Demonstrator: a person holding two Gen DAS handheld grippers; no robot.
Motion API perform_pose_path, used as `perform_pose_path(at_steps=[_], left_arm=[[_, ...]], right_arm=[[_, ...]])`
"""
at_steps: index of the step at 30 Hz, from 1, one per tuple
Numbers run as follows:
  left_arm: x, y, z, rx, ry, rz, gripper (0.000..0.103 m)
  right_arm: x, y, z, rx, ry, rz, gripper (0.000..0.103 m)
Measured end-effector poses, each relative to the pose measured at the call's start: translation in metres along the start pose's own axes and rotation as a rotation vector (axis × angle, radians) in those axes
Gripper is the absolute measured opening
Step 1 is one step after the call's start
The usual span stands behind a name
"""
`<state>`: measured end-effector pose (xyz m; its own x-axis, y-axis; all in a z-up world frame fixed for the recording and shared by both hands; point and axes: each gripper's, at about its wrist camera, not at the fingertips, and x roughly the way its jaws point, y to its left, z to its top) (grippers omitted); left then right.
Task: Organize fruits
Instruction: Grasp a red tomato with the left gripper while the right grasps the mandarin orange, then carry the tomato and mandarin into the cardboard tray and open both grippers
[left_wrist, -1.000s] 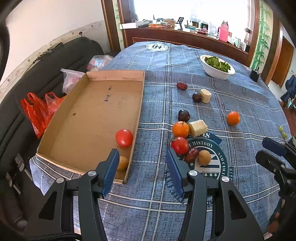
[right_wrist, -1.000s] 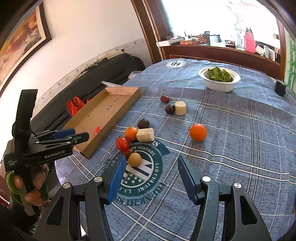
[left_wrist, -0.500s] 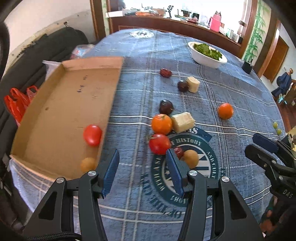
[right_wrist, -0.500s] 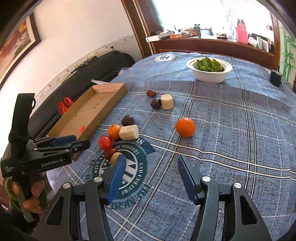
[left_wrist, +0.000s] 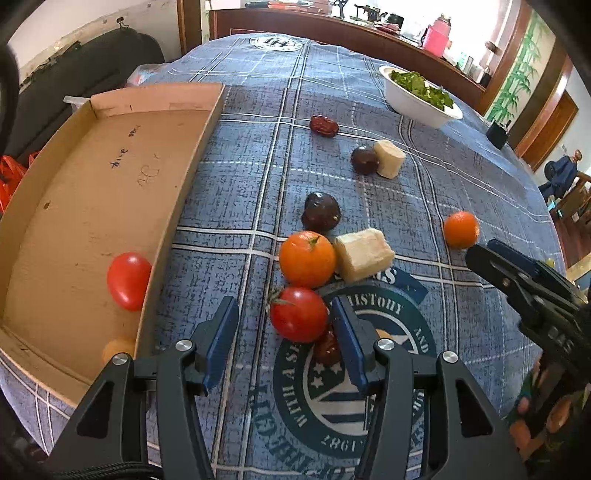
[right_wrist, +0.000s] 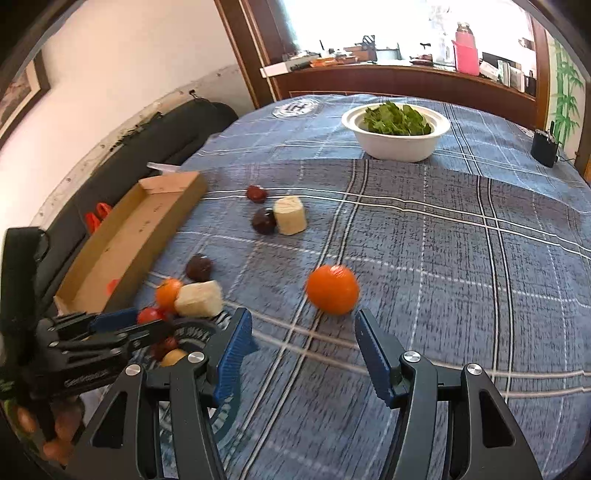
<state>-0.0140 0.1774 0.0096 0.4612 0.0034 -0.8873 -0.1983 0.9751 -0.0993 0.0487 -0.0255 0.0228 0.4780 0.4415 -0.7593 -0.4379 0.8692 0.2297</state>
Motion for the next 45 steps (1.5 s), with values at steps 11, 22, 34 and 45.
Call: perform_pose_path(at_steps=[11,22,34,45], left_arm=[[0.009,0.0,0.003,0.012,-0.028,-0.043,0.031],[-0.024,0.01,-0.002,0.006,-0.085,-0.023,0.03],[-0.057,0.032,-0.01,-0.025,-0.15,0.004,0.03],[-0.068,0.05,-0.01,-0.055,-0.181,0.05,0.03]], right_arm=[[0.037,-0.006,0.008,-0.008,0.042,-0.091,0.036],[-0.002,0.007,-0.002,-0.006,-0.008,-0.031,0.035],[-0.043,0.047,-0.006,-0.056,-0.064,0.04,0.035],[-0.046,0.085,-0.008,-0.119,-0.054,0.103,0.035]])
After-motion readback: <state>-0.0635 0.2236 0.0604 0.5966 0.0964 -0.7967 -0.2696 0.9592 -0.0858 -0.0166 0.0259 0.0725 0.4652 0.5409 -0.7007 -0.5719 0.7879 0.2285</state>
